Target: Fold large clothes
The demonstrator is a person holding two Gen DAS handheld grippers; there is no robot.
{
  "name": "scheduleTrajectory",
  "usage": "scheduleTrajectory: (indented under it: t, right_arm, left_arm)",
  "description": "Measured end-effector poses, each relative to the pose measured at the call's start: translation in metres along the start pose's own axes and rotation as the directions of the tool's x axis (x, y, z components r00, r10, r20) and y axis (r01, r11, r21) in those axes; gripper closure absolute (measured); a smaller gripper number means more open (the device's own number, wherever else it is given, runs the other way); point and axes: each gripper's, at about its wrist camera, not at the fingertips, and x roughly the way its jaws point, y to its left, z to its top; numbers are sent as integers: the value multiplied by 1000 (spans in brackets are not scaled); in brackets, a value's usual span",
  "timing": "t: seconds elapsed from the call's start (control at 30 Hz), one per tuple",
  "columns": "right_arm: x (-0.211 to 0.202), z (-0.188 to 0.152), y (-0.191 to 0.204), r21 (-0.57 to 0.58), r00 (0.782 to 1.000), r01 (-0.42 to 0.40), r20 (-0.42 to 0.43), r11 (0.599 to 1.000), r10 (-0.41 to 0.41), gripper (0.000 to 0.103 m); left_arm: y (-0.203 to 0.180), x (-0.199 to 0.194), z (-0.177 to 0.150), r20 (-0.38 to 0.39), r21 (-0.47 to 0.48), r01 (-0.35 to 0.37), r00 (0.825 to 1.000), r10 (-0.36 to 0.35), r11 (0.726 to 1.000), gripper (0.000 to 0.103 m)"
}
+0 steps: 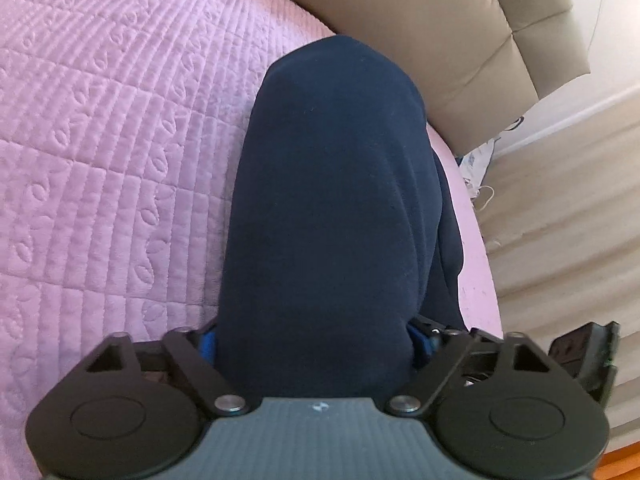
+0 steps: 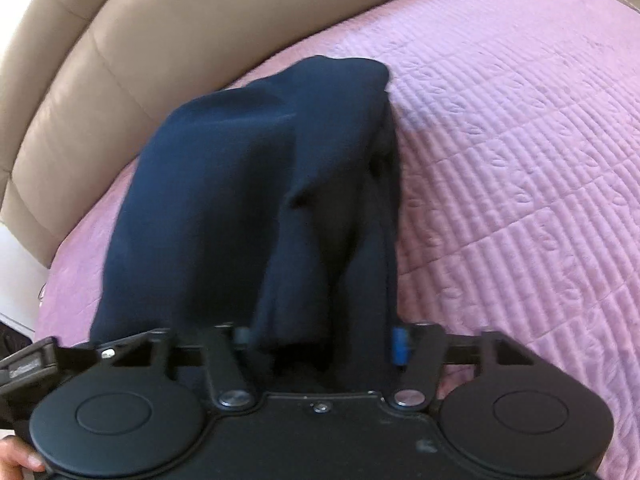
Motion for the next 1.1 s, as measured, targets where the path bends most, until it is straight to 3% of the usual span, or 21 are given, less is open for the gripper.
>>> scheduleTrajectory:
  t: [0.1,0.2,0.3,0.43,0.53,0.63,0.7,0.77,0.83,0.9,1.0,1.1]
  right_arm:
    - [-13,-2,13,-5,1000,-8,29,1000,8,53]
    - [-40,-9,33,-31,997,-53,47,998,55,56]
    - [-70,-31,61,-96,994,-88,54,991,94,56]
    - [-107,-76,94,-88,983,-175,39,981,179,56]
    - [-128,-119,114,-84,977,-208,25,975,211,56]
    - [-137,-159,130,-85,976,-219,-7,972,220,64]
    - [-123,-180,128,-49,983,-179,-57,983,176,64]
    - [-101,-198,117,7,982,-117,-150,993,117,64]
    - [-101,-208,108,63,975,-135,-168,989,144,57]
    - [-122,-208,111,36,986,-106,-123,994,109,28]
    - [-150,-195,125,-39,995,-75,-62,996,73,25]
    - [-170,-193,156,-176,998,-57,28,983,63,25]
  left_arm:
    - [-13,-9,-6,44,65,-2,999,-1,998,32]
    - [-29,-30,-14,96,107,47,994,-58,993,36]
    - [-38,-73,-27,151,174,75,983,-102,982,37]
    - [-28,-138,-58,182,167,92,976,-122,982,37]
    - [-15,-188,-93,200,131,79,974,-104,988,37]
    - [2,-229,-135,198,103,24,979,-44,994,36]
    - [15,-238,-159,176,87,-25,984,9,996,35]
    - [40,-231,-178,148,-9,-26,989,27,1000,32]
    - [59,-223,-198,129,-76,-121,983,130,990,26]
    - [66,-232,-209,157,-117,-93,981,110,989,26]
    - [60,-256,-207,166,-93,-122,977,136,988,26]
    - [38,-288,-208,237,-19,-185,954,184,983,30]
